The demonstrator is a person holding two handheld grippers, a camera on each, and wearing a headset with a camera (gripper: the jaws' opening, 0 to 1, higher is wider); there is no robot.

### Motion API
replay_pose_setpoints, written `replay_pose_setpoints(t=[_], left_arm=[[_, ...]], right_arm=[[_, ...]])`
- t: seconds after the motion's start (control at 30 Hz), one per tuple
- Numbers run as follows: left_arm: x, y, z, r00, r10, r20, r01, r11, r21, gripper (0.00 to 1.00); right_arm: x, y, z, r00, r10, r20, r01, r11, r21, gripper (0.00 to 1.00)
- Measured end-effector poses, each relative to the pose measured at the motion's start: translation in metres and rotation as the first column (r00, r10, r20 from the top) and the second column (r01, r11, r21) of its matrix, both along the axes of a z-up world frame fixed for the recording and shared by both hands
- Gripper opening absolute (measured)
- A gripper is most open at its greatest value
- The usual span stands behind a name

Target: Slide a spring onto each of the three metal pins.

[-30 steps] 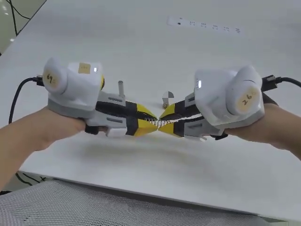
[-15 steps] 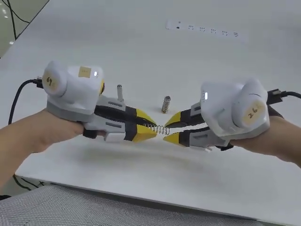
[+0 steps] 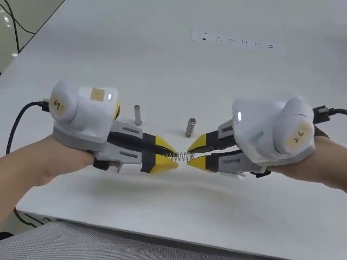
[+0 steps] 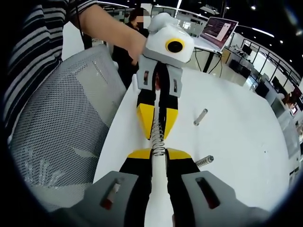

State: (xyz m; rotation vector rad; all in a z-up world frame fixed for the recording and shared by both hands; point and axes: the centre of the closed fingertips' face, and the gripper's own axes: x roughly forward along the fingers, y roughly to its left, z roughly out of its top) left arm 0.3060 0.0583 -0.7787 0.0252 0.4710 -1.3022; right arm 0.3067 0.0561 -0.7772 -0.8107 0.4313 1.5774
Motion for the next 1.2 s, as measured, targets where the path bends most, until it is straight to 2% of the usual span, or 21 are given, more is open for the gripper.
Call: replay_pose_setpoints(t=[0.37, 0.77, 1.2], left_arm=[[0.001, 0.003, -0.002, 1.000, 0.012, 0.000, -0.012, 1.000, 0.003, 0.08], [0.002, 0.004, -0.002, 1.000, 0.015, 0.009, -0.015, 1.000, 0.001, 0.08], [0.000, 0.002, -0.007, 1.000, 0.006, 0.013, -0.006, 1.000, 0.028, 0.08]], right_arm=[[0.000, 0.005, 0.009, 1.000, 0.024, 0.007, -0.025, 0.999, 0.021, 0.12], [-0.003, 0.011, 0.017, 1.000, 0.017, -0.012, -0.016, 0.998, 0.065, 0.12], [-0.009, 0.021, 0.024, 0.999, 0.012, -0.039, -0.008, 0.993, 0.115, 0.12]])
